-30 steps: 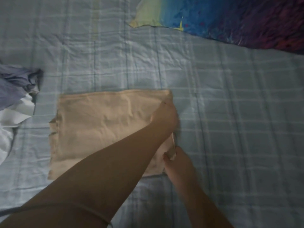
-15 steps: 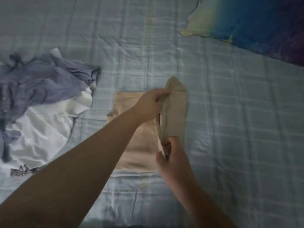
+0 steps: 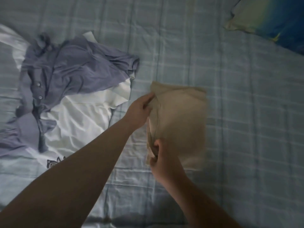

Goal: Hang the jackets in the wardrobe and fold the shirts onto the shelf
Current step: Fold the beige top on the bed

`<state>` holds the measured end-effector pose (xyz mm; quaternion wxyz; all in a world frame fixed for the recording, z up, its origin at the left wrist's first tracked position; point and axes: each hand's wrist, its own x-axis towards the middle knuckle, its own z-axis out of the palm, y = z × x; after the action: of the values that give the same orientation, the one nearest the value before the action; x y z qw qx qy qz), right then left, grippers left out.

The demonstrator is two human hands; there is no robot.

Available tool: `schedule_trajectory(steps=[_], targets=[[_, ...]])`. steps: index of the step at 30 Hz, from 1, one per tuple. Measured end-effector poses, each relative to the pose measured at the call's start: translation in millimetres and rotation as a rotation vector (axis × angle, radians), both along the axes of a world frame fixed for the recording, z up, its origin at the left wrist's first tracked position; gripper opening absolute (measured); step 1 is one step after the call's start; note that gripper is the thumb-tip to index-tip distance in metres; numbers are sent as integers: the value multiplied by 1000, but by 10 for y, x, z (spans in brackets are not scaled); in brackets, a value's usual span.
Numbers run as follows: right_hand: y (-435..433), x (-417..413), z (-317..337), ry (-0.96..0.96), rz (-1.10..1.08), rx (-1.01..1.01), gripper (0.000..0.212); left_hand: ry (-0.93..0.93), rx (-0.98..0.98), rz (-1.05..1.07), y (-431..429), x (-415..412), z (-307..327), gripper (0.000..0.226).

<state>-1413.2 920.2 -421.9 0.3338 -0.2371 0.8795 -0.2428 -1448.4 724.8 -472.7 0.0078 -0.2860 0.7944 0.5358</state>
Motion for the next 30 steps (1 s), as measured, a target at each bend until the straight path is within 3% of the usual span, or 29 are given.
schedule_trajectory(steps=[4,8,11,13,18,23,30], targets=[[23,44,-89,-42,27,-57,27,0,-72,-3,-27,25,-156,49],[134,-15,-91,-93,-101,-155,10,57,-189,-26,31,88,-80,48],[408,-205,-41,120,-175,-141,15,22,-322,-32,231,239,93,53],[660,-357,-8,293,-181,-172,24,100,-498,-184,452,391,201,53],[1137,-517,-288,515,206,-156,50,244,-755,-579,1089,870,76,55],[1344,-577,-694,585,525,-179,59,128,-820,-628,1190,1147,-246,63],[1505,-760,-852,607,699,-114,84,23,-871,-777,899,1322,-434,80]])
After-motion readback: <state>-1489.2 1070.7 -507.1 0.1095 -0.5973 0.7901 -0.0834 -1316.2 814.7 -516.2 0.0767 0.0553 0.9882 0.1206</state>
